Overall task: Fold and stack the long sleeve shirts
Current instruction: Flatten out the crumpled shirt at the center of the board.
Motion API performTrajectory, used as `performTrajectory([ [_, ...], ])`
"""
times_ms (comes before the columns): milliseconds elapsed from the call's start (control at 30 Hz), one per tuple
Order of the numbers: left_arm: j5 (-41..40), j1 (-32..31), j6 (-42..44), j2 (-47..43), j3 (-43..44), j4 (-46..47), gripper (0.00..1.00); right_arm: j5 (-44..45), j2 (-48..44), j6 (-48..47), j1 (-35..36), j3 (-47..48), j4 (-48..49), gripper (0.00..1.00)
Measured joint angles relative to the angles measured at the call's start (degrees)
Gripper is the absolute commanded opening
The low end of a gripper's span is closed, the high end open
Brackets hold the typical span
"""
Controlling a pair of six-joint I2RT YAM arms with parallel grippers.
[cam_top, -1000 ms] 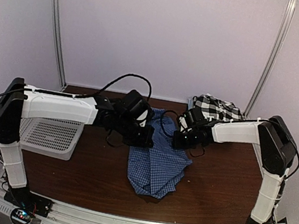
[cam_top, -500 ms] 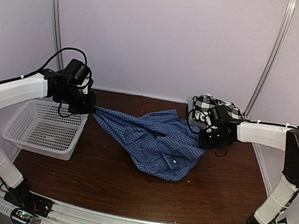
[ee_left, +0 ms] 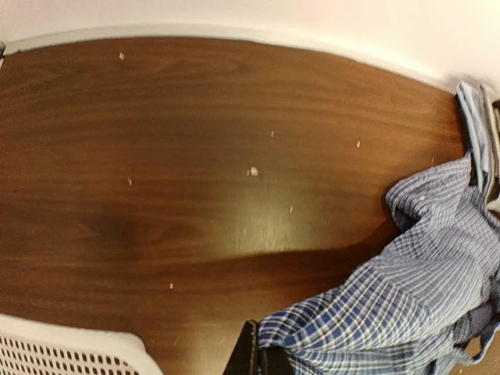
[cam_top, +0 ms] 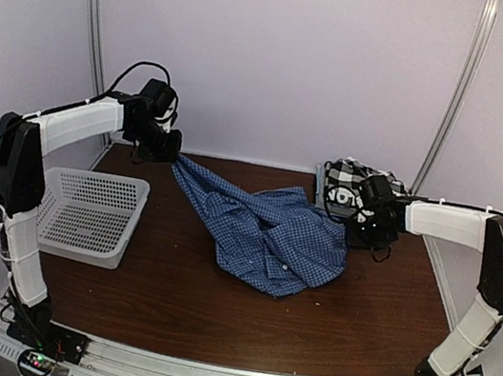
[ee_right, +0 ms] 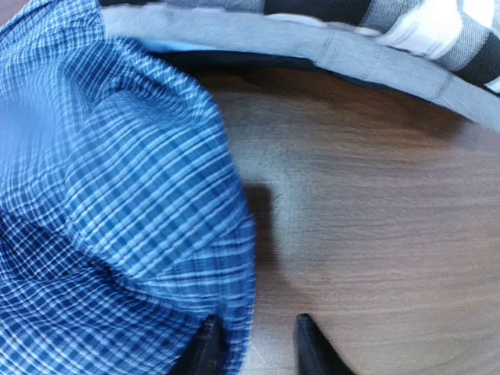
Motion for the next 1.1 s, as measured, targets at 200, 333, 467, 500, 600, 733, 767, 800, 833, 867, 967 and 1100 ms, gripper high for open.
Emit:
performTrajectory([
  [200, 2.29, 1.33, 2.12, 7.91, 11.87, -0.22, 0.51, 2.14, -4.79, -0.63, 3.37, 0.66, -2.14, 0.76],
  [333, 3.54, 0.98, 2.49, 8.41, 12.22, -1.27, 0.59, 3.1, -8.55, -0.61, 9.53, 1.01, -2.29, 0.81],
  [467, 3.78, -0.94, 2.21, 7.02, 10.69, -1.07, 0.59, 3.58, -9.2, -0.85, 16.41, 1.75, -1.9, 0.85],
  [500, 4.0, -1.7, 1.77, 5.2, 8.2, -0.59, 0.59, 3.58, -9.18, -1.07, 17.94, 1.75, -1.84, 0.85],
  [600, 4.7, -4.83, 0.57, 1.07, 2.51, 0.87, 0.59, 3.52, -8.72, -1.53, 22.23, 1.79, -1.46, 0.85],
  [733, 6.67, -11.06, -2.38, -4.92, -6.93, 4.02, 0.58, 3.5, -5.62, -1.73, 25.27, 2.34, -0.26, 0.83],
  [767, 7.34, -12.52, -3.15, -5.68, -8.81, 4.98, 0.57, 3.5, -4.44, -1.75, 25.57, 2.47, 0.24, 0.82],
  [800, 8.33, -14.71, -4.39, -6.4, -11.43, 6.78, 0.57, 3.52, -3.23, -1.75, 25.75, 2.47, 0.81, 0.81],
  [833, 9.05, -16.06, -5.35, -6.56, -13.07, 7.8, 0.57, 3.52, -2.34, -1.75, 25.79, 2.47, 1.22, 0.81],
  [867, 9.9, -17.79, -6.36, -6.54, -14.95, 9.07, 0.57, 3.52, -1.18, -1.77, 25.79, 2.47, 1.7, 0.8],
  [967, 11.63, -21.81, -8.98, -5.33, -18.67, 11.26, 0.57, 3.67, 1.6, -1.75, 25.79, 2.47, 2.82, 0.77],
  [1100, 12.74, -24.09, -11.43, -2.47, -20.44, 14.03, 0.57, 3.87, 3.96, -1.66, 25.79, 2.51, 4.04, 0.74],
])
